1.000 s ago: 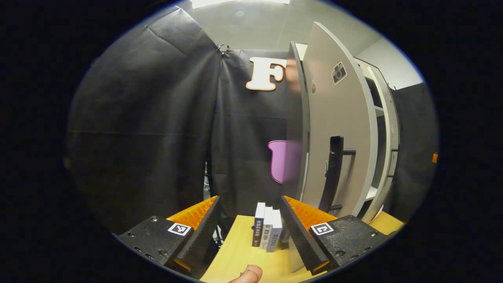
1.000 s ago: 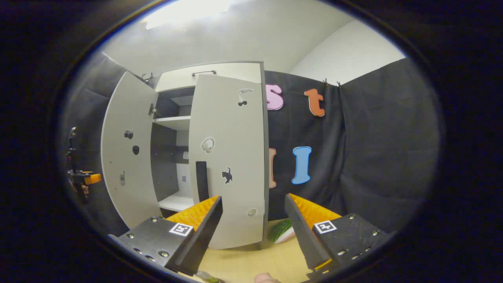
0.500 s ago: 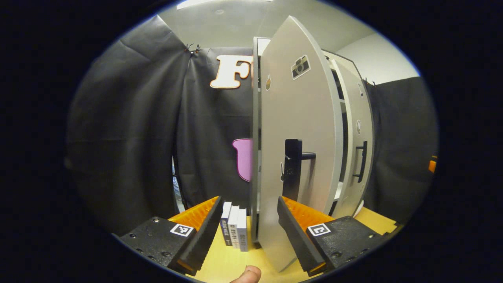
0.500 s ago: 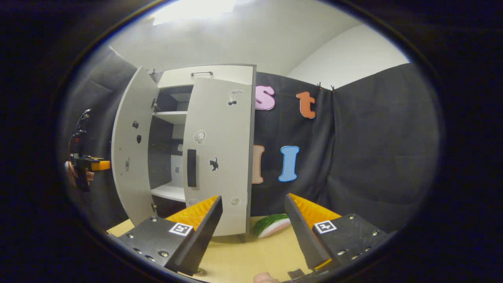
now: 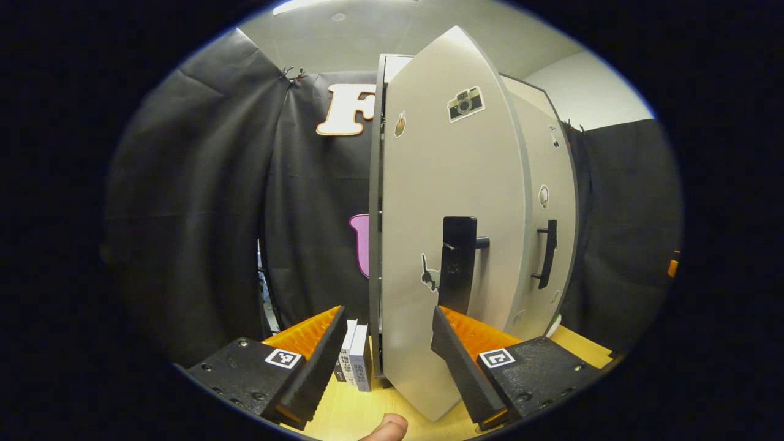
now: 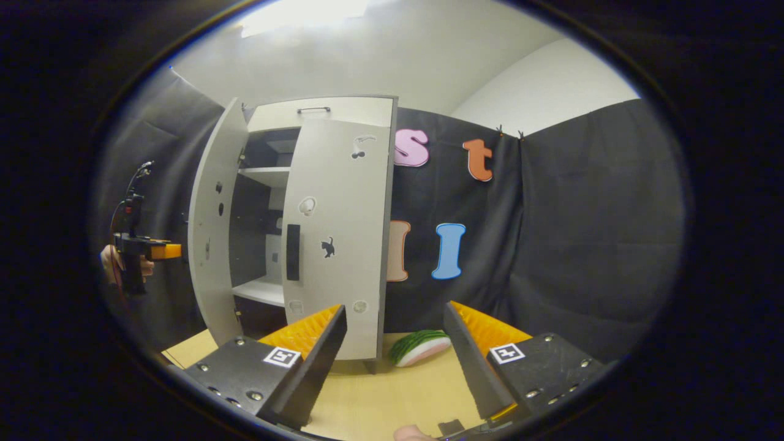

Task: Grasp the bottle in the cabinet with the left hand and place it on the coaster, then close the right door with the right hand and the left door with the left hand.

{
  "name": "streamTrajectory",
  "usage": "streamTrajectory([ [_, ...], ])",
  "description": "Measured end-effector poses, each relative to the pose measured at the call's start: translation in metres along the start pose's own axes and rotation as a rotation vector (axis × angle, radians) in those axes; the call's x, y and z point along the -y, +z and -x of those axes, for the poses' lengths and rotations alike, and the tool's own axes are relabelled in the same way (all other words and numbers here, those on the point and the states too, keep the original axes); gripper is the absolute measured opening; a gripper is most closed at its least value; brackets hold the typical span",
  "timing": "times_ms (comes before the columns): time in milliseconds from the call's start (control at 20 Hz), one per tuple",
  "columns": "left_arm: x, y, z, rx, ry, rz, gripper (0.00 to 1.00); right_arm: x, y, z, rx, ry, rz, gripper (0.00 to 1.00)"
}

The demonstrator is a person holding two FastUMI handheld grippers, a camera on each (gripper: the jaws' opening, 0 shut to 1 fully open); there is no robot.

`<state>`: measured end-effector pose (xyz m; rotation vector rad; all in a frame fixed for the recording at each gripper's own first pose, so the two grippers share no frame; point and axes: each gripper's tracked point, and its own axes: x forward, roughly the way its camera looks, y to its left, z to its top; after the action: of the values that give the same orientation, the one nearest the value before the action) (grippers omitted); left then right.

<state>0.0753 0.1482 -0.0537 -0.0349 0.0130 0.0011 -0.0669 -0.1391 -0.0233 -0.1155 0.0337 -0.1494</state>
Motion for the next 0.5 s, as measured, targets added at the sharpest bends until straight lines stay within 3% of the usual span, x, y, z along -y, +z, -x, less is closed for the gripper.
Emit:
streamTrajectory([
  [500, 0.018, 0.0, -0.012, -0.014, 0.001, 0.0, 0.9, -0.012, 0.003, -0.002, 0.005, 0.04, -0.046, 0.96],
])
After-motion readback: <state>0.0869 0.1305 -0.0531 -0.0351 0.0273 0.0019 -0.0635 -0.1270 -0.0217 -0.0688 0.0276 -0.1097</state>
